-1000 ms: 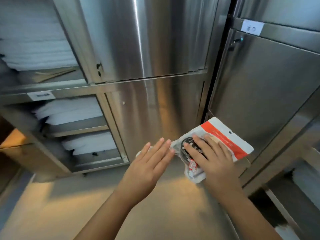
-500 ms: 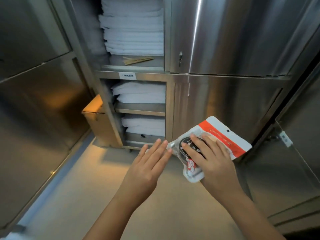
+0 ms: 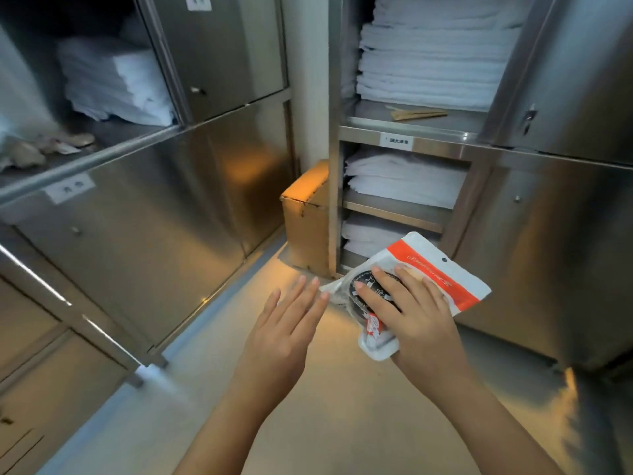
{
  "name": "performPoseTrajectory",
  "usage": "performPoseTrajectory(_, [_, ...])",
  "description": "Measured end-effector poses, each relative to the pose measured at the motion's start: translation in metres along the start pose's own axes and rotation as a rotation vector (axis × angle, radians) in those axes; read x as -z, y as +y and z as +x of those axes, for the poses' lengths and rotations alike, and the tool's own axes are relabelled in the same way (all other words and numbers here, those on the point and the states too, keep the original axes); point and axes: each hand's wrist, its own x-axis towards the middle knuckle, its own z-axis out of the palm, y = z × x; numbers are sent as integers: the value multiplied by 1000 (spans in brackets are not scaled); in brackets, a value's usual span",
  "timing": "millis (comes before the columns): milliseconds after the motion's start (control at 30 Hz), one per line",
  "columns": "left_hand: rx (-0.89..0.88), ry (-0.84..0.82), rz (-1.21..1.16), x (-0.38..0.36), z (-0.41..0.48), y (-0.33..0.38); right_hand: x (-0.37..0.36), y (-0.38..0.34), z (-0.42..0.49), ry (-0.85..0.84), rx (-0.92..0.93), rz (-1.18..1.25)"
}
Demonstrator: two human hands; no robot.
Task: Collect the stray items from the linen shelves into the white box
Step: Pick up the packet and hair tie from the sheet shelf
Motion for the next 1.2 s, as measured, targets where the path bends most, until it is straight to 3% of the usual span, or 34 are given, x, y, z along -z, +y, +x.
performPoseTrajectory(500, [226, 80, 249, 28, -36, -111, -84, -72, 99, -36, 212, 161])
performPoseTrajectory(1200, [403, 17, 455, -24, 98, -274, -255, -14, 303, 46, 352, 316])
